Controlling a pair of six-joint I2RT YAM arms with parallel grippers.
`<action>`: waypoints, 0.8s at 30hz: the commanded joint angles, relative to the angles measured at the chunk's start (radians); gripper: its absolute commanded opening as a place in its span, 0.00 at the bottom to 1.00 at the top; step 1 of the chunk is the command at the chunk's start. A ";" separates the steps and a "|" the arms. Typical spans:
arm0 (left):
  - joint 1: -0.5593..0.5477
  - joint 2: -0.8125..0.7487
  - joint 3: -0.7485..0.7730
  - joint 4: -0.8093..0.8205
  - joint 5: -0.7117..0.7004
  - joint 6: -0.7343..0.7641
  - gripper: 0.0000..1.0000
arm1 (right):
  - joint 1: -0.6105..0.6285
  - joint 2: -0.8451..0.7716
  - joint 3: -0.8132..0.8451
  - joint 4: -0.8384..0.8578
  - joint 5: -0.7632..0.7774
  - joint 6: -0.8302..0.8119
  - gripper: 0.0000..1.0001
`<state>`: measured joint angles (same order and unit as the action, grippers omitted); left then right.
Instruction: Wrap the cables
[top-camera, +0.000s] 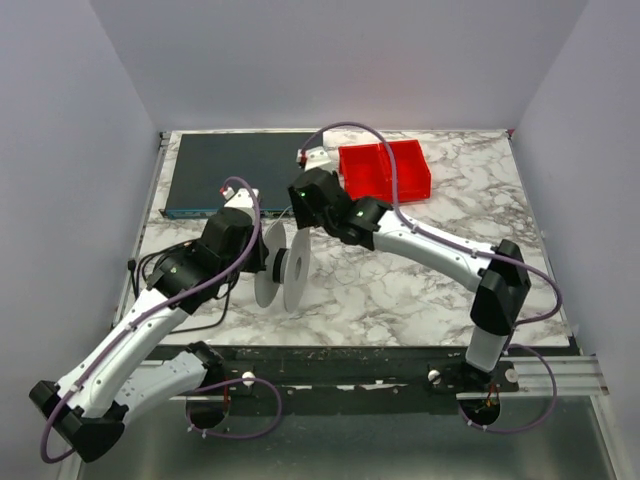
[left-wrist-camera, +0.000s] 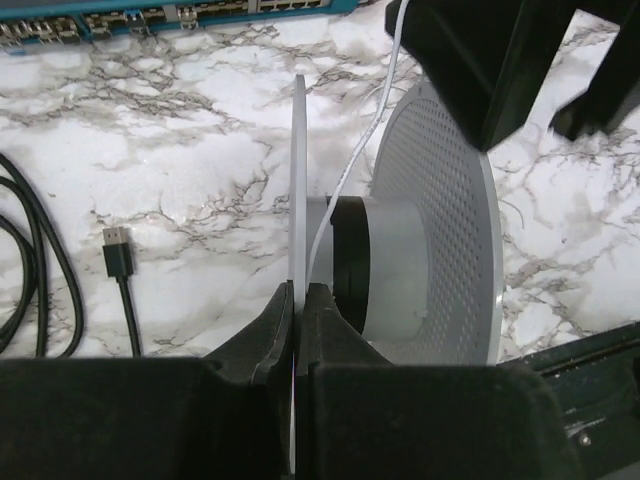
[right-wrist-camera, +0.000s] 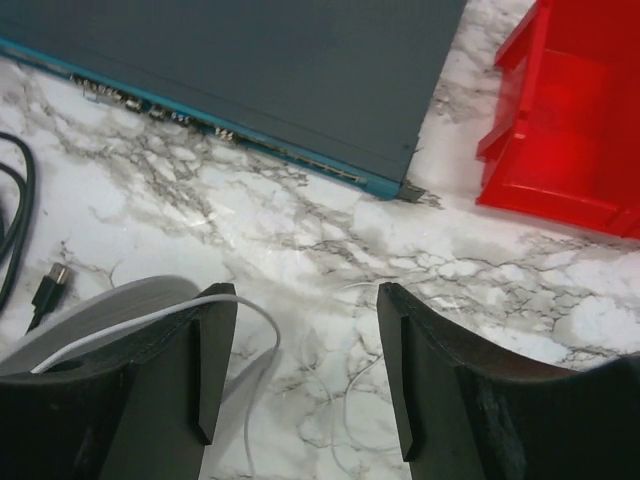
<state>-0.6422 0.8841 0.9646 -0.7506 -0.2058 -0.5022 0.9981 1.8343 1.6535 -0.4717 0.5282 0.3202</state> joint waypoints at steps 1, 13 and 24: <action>-0.004 -0.056 0.133 -0.007 -0.011 0.052 0.00 | -0.066 -0.090 -0.115 0.087 -0.165 -0.035 0.65; -0.011 -0.027 0.412 -0.178 -0.083 0.140 0.00 | -0.199 -0.245 -0.410 0.392 -0.472 0.010 0.66; -0.011 0.070 0.708 -0.271 -0.106 0.179 0.00 | -0.259 -0.477 -0.815 0.853 -0.705 0.113 0.76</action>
<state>-0.6495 0.9367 1.5810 -1.0191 -0.2810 -0.3416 0.7364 1.4311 0.9642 0.1131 -0.0338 0.3756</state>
